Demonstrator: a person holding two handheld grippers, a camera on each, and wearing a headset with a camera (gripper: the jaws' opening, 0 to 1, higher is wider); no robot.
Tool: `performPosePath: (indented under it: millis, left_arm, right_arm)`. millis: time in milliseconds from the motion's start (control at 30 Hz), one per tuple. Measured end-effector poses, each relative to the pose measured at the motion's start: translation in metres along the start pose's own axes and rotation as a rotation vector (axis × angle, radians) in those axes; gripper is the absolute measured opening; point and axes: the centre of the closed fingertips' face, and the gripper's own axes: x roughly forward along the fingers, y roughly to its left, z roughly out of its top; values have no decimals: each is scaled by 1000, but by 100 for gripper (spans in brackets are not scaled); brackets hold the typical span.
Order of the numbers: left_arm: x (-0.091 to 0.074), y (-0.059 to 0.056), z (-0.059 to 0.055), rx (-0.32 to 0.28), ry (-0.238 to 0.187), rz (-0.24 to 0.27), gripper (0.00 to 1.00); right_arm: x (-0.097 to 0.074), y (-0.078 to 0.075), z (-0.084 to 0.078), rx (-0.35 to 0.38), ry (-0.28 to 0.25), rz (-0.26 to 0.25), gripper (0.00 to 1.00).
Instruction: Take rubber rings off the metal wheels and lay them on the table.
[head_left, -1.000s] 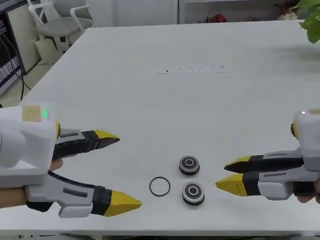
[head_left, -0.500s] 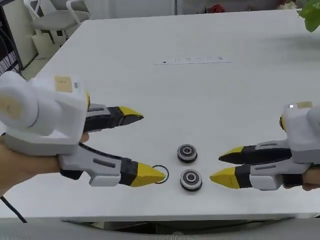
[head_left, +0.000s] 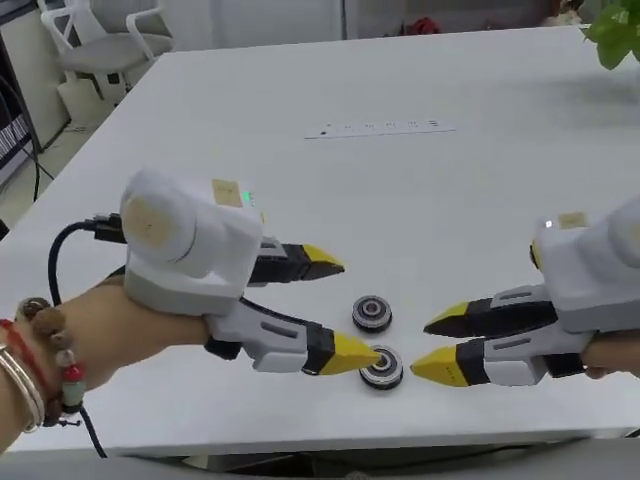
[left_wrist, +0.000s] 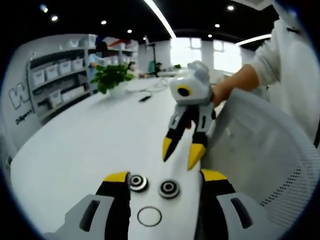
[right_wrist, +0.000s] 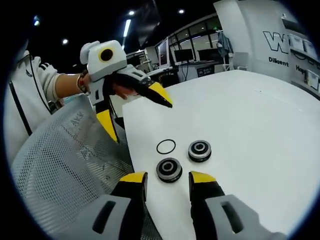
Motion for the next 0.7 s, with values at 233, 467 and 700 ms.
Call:
performPosePath:
  millis: [233, 467, 700]
  left_arm:
    - [14, 0, -7, -39, -10, -37, 51]
    - [30, -3, -20, -34, 23, -67, 41]
    - [42, -13, -36, 16, 80, -107, 38]
  right_arm:
    - [1, 3, -8, -14, 47, 20, 30]
    - [11, 2, -11, -54, 82, 36, 28]
    - [20, -6, -12, -73, 127, 56, 27]
